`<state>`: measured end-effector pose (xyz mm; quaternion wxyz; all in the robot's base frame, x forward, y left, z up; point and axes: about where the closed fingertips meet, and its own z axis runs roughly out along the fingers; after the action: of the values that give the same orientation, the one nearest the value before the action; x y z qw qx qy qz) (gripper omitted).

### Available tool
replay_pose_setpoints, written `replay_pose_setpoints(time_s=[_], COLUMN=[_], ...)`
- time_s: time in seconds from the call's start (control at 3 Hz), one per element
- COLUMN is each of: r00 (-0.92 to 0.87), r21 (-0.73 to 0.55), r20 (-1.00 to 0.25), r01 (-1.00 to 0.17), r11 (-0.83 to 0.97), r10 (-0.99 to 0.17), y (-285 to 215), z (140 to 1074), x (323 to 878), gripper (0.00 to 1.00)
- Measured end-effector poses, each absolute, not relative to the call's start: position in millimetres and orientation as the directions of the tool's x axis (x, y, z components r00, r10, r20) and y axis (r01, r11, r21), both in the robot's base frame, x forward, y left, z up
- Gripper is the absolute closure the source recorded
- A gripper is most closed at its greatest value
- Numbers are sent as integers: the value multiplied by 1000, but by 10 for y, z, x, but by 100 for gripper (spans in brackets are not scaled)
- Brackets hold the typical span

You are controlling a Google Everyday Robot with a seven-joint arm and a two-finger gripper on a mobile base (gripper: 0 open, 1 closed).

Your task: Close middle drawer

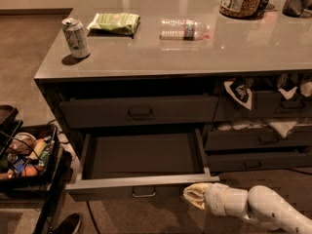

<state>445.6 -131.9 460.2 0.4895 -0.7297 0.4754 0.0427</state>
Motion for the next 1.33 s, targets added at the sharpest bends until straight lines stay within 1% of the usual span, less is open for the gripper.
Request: replay_pose_setpoints(time_s=[0.33,1.0,1.33], r00=[545,524,466], r21=[-677,-702,-679], r20=[-521,-497,-499], r01=[-733,-711,-734], r11=[-72,-35,-5], r10=[-657,-692,-731], y=[-1309,-1386,-1453], z=[4558,4411,4309], x=[4489,4723,4770], gripper=[100,100,100])
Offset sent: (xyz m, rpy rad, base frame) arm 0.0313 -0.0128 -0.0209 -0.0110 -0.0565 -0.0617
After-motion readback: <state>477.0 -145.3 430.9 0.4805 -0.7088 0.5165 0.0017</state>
